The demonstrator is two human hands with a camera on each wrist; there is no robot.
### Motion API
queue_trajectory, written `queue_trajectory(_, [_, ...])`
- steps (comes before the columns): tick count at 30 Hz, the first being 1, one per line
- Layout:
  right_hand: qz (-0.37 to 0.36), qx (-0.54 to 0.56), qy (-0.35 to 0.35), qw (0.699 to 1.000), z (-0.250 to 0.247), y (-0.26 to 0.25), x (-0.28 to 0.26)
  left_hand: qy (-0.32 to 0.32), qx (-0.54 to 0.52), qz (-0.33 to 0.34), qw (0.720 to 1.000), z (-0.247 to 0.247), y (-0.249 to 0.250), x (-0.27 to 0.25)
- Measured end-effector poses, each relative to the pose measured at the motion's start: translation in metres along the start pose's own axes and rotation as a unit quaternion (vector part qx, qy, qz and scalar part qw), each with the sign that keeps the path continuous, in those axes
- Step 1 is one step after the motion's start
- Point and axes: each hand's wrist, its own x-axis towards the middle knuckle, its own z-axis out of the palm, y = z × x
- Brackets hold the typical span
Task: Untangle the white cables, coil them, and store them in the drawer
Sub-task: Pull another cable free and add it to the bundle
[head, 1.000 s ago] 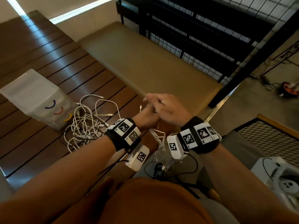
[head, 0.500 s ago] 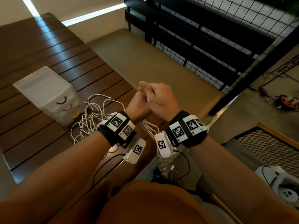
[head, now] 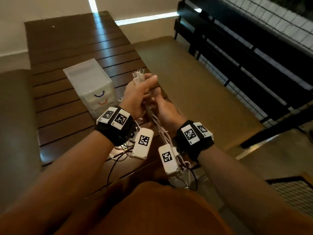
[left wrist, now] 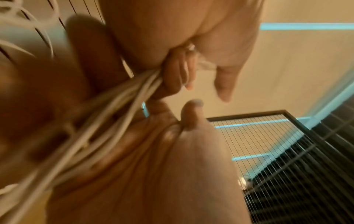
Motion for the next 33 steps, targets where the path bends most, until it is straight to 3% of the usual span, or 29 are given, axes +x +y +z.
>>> queue_trajectory(4, [-0.063,-0.222,-0.074,0.97,0.013,0.006,0.025,0.081,-0.075,-0.026,0.994,-0.035,0.01,0.001])
queue_trajectory(10, [0.001,-0.332,-0.133,0.934,0.007,0.048,0.06,0.178,-0.145,-0.001,0.973,-0.077,0.015,-0.005])
queue_trajectory(12, [0.026,-0.368,-0.183,0.911,0.002,0.06,0.07,0.165,-0.085,0.022,0.982,-0.084,0.013,-0.012])
queue_trajectory(14, [-0.006,-0.421,-0.209,0.882,-0.003,0.064,0.08,0.158,0.038,0.037,0.986,-0.086,0.01,-0.019])
queue_trajectory(15, [-0.041,-0.413,-0.202,0.887,-0.004,0.063,0.085,0.162,0.095,0.035,0.982,-0.084,0.01,-0.023])
queue_trajectory(18, [-0.096,-0.252,-0.156,0.95,0.006,0.025,0.091,0.18,0.18,0.031,0.967,-0.084,0.009,-0.026])
queue_trajectory(20, [-0.141,-0.173,-0.163,0.961,0.02,-0.015,0.083,0.16,0.217,0.031,0.962,-0.085,0.009,-0.024])
queue_trajectory(21, [-0.179,-0.174,-0.176,0.952,0.027,-0.033,0.078,0.146,0.254,0.029,0.956,-0.082,0.009,-0.024])
queue_trajectory(23, [-0.261,-0.289,-0.187,0.902,0.04,-0.053,0.071,0.122,0.314,0.037,0.941,-0.075,0.008,-0.025])
queue_trajectory(26, [-0.325,-0.551,-0.155,0.752,0.049,-0.053,0.068,0.155,0.372,0.055,0.914,-0.07,0.003,-0.024])
queue_trajectory(27, [-0.33,-0.579,-0.149,0.731,0.05,-0.052,0.068,0.17,0.396,0.062,0.9,-0.07,0.001,-0.023])
queue_trajectory(29, [-0.335,-0.578,-0.157,0.727,0.051,-0.052,0.069,0.163,0.414,0.074,0.892,-0.067,0.0,-0.023])
queue_trajectory(33, [-0.4,-0.58,-0.132,0.697,0.054,-0.058,0.078,0.124,0.289,0.056,0.948,-0.068,0.007,-0.027])
